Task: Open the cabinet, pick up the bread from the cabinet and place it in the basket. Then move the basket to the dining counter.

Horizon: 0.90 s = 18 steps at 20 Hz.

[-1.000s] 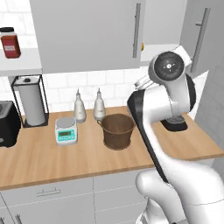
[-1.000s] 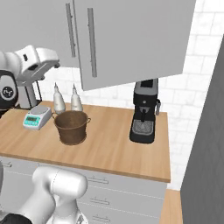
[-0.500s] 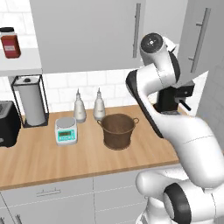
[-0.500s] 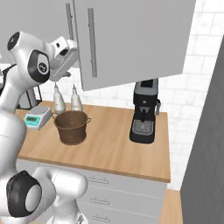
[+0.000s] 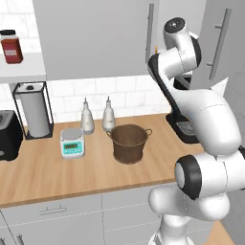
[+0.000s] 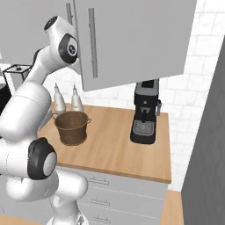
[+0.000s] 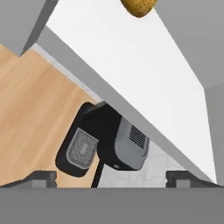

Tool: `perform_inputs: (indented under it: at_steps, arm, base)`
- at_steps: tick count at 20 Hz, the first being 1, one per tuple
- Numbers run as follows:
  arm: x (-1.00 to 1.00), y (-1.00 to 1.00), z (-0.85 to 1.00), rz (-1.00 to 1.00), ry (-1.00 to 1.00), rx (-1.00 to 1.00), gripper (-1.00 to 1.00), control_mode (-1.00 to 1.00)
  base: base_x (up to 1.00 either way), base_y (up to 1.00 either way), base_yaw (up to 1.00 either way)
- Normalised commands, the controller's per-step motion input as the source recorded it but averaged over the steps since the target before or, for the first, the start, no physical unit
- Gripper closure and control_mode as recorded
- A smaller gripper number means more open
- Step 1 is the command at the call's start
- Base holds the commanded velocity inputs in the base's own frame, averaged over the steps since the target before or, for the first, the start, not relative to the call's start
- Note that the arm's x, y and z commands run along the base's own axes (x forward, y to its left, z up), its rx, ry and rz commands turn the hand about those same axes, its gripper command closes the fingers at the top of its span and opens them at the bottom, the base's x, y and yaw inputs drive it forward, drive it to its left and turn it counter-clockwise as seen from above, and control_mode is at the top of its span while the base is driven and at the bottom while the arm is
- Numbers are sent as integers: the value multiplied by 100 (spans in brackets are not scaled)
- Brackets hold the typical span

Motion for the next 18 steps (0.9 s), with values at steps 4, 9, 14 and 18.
perform_inputs:
  at_steps: [4, 9, 14, 18]
  arm:
    - [-33, -98, 0, -12, 0, -4, -100, -100]
    - [-78, -97, -15, -11, -9, -15, -100, -100]
    - [-96, -100, -1, -9, -11, -14, -100, -100]
    - [-100, -99, 0, -11, -4, -5, -100, -100]
  base:
    - [0, 0, 0]
    - [0, 0, 0]
    - [0, 0, 0]
    - [0, 0, 0]
